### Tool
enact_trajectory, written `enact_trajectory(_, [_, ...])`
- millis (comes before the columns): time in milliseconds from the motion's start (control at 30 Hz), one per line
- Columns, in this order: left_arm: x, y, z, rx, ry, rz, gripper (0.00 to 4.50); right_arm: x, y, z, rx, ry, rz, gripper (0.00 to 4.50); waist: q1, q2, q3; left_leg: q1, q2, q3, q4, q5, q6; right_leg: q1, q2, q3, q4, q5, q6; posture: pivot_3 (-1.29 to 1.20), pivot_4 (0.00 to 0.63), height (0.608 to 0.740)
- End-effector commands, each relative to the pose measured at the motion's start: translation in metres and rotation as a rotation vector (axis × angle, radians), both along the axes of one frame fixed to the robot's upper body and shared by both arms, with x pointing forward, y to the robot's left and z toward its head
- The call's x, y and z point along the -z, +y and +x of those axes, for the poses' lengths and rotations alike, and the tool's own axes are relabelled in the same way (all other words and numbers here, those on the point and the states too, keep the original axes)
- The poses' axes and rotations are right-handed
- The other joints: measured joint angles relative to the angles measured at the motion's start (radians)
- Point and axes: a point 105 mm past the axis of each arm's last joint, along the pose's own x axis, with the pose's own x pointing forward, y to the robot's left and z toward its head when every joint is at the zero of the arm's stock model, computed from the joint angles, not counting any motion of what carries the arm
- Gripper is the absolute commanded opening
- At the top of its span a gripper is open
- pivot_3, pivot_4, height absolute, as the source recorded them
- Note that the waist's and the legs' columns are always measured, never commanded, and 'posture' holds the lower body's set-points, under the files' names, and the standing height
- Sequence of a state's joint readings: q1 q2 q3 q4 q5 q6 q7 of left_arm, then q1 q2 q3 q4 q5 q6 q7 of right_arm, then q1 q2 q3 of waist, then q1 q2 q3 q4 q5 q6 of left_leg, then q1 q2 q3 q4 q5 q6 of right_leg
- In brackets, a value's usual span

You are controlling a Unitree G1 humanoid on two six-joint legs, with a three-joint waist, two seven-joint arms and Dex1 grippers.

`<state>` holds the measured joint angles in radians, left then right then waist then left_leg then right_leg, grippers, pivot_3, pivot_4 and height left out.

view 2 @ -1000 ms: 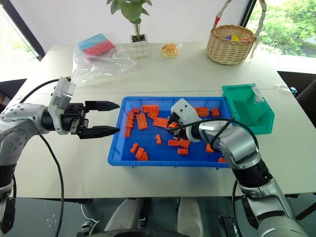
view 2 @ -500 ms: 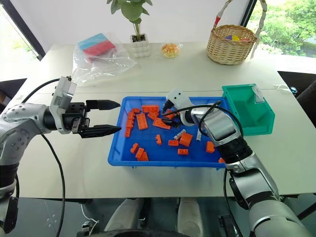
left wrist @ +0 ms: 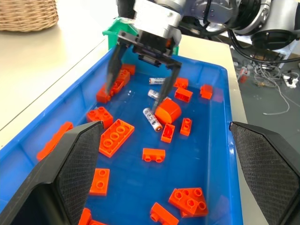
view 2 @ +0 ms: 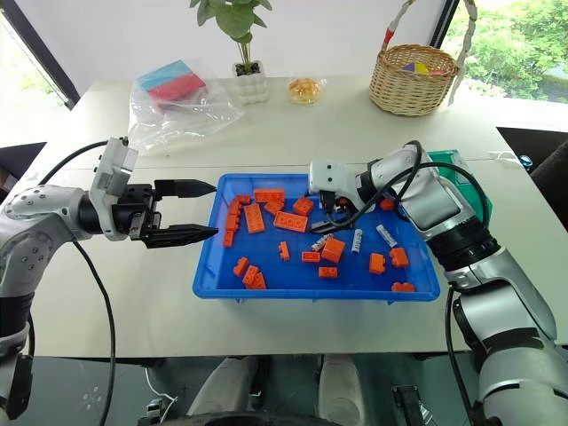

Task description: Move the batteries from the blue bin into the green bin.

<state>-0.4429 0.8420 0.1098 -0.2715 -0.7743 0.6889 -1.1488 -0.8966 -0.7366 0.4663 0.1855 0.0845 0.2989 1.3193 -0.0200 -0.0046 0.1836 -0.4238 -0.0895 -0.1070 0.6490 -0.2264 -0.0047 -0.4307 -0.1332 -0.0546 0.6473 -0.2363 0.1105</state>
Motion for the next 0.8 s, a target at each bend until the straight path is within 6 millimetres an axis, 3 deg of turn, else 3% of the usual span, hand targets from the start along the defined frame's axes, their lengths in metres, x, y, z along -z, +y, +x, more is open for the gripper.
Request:
enact_trajectory(33, [-0.011,0.001,-0.002,-0.004,-0.058,-0.001,4.50,-0.005,0.000,0.001,-0.087,-0.079,-0.066,4.13,0.002,0.000,0.000,0.000,0.000,0.000,0.000,0.000,0.000,0.000,0.000,0.000,0.000,0.000,0.000,0.00,0.150,0.702])
enact_trajectory(300, [-0.014,0.002,-0.003,-0.017,-0.068,-0.007,4.50,0.019,-0.006,0.001,-0.170,-0.138,-0.161,4.13,0.004,0.000,0.000,0.000,0.000,0.000,0.000,0.000,-0.001,0.000,0.000,0.000,0.000,0.000,0.000,0.00,0.150,0.702])
enact_trajectory(733, [-0.016,0.000,-0.001,-0.025,-0.079,-0.025,4.50,0.036,-0.008,-0.003,-0.199,-0.103,-0.196,4.13,0.003,0.000,0.000,0.000,0.000,0.000,0.000,0.000,-0.001,0.000,0.000,0.000,0.000,0.000,0.000,0.00,0.150,0.702])
enact_trajectory(800, [-0.017,0.000,0.000,-0.026,-0.081,-0.028,4.50,0.039,-0.009,-0.002,-0.190,-0.089,-0.197,3.61,0.003,0.000,0.000,0.000,0.000,0.000,0.000,0.001,-0.001,0.000,0.000,0.000,0.000,0.000,0.000,0.00,0.150,0.702])
